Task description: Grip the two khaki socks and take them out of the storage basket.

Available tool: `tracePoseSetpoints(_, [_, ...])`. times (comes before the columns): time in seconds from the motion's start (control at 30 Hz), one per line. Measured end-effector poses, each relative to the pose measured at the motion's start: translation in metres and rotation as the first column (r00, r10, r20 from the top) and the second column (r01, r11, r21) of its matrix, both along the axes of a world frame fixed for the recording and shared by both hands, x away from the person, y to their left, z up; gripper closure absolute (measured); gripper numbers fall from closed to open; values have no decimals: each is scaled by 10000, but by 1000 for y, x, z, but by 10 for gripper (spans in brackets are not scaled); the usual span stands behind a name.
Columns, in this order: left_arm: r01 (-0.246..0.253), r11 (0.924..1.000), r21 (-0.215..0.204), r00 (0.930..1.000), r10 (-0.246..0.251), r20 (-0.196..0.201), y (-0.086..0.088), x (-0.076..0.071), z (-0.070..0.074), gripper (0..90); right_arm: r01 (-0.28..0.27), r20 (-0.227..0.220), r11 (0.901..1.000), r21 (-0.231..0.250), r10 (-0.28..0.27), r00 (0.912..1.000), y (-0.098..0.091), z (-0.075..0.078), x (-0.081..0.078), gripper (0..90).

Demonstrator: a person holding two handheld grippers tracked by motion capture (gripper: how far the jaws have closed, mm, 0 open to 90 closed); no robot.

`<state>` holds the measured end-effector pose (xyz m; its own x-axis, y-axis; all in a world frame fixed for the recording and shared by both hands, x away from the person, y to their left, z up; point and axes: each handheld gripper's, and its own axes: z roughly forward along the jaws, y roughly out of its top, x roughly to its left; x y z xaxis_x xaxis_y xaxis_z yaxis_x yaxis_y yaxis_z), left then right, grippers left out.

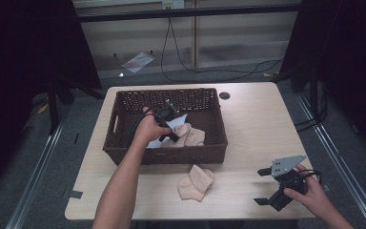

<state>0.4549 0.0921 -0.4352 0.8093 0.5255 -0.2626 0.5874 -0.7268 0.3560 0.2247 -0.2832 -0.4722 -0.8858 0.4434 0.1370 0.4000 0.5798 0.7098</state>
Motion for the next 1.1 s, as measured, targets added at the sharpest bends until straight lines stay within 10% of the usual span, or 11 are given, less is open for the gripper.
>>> tracePoseSetpoints(1.1, [180, 9973, -710, 9998, -185, -64, 4, -13, 94, 835, -3, -16, 10000, -44, 3, 10000, 0, 0, 0, 9])
